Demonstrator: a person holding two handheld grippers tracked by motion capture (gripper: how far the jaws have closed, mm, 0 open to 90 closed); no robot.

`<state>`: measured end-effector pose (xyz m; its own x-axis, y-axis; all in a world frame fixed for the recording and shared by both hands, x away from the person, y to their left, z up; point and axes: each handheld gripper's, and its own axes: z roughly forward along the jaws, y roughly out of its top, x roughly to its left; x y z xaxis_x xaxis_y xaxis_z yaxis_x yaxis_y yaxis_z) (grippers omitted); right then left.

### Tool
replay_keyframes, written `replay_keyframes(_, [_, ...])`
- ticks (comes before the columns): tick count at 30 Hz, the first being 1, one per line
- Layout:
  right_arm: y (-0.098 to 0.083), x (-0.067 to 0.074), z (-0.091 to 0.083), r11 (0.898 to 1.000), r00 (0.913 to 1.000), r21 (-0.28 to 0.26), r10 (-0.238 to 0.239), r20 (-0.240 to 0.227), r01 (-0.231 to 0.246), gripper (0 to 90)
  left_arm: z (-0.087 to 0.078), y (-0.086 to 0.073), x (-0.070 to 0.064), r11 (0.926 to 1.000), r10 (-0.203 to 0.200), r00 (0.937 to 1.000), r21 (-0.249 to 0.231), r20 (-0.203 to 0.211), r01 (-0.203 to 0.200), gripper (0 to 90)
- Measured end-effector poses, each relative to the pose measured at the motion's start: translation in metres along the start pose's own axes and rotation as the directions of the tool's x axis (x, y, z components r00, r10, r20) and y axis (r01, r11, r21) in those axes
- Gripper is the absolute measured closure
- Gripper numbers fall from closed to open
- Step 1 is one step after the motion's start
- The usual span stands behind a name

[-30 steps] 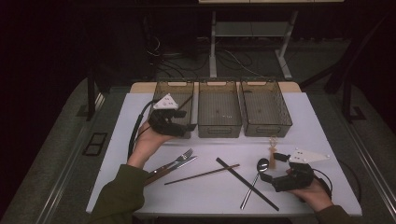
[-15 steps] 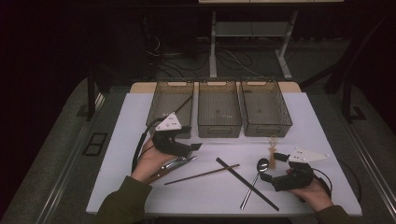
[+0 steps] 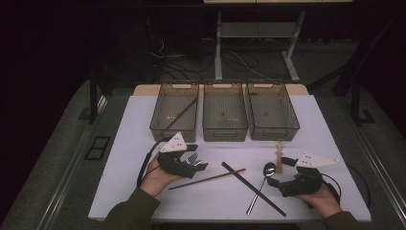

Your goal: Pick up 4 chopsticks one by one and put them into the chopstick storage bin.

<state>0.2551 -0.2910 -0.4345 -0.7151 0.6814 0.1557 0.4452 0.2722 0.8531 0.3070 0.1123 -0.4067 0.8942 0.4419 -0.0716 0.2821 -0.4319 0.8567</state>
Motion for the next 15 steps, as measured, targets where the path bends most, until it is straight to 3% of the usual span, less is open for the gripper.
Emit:
replay_keyframes(4, [0.000,0.000,0.000,1.000,1.0000,-0.001,0.000,0.000,0.000,3.4,0.008,-0.004,-0.005,0.9997,0.007,0.9995,0.023,0.031,-0.008,24.2])
replay_keyframes(6, [0.000,0.001,0.000,1.000,1.0000,0.000,-0.002,0.001,0.002,3.4,0.012,-0.005,-0.007,0.9986,0.029,0.9986,0.042,0.045,-0.031,25.1])
replay_keyframes(15, [0.000,0.001,0.001,1.000,1.0000,0.003,-0.008,-0.001,0.008,3.5,0.025,-0.008,-0.012,0.9937,0.038,0.9932,0.101,0.110,-0.049,37.8])
